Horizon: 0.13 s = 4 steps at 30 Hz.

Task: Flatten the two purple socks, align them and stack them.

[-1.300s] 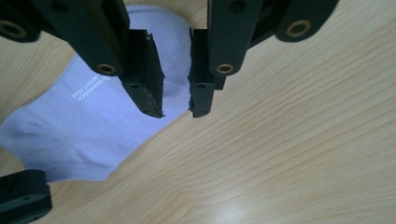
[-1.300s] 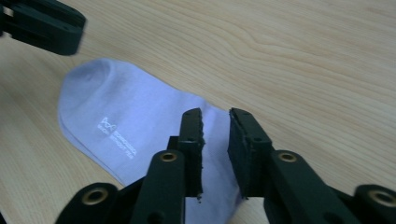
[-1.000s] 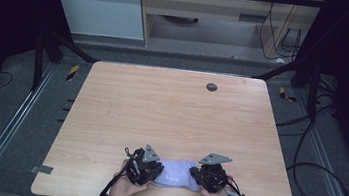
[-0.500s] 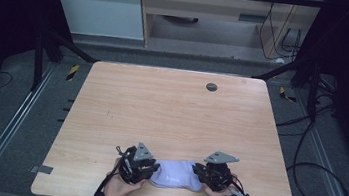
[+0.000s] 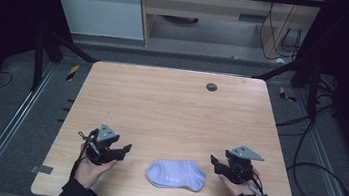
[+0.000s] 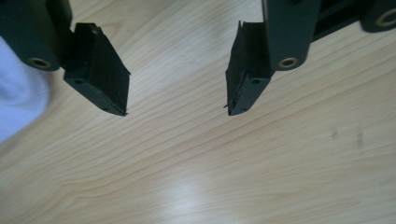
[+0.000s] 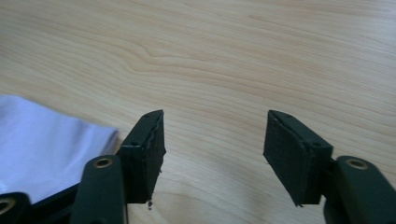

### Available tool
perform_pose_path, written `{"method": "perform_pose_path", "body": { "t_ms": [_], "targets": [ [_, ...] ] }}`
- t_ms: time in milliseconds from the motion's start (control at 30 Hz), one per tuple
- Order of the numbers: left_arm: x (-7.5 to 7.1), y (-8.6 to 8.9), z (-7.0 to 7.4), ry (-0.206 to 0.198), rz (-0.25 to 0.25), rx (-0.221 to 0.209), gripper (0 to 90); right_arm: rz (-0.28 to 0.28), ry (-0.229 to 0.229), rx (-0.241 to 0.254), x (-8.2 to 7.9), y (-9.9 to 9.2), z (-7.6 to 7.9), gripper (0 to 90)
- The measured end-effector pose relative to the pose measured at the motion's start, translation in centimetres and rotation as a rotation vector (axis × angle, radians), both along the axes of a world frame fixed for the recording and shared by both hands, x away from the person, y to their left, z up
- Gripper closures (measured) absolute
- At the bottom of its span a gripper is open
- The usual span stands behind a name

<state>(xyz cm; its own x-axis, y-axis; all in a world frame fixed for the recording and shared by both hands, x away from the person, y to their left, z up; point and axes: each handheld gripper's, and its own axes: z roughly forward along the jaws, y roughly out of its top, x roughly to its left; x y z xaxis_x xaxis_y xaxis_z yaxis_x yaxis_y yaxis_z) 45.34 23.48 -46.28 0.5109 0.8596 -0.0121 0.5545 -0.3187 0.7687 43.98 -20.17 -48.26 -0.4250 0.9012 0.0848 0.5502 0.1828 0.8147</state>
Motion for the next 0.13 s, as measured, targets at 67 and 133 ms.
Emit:
{"method": "perform_pose_path", "body": {
  "t_ms": [67, 133],
  "targets": [
    [0.3, 1.1, -0.1, 0.005, 0.026, 0.002, 36.0, -0.018, 0.005, 0.001, 0.2, -0.6, -0.1, 33.2],
    [0.7, 2.3, -0.3, 0.007, 0.052, 0.0, 35.1, -0.036, 0.008, -0.007, 0.4, -1.2, -0.2, 32.0]
  ]
}}
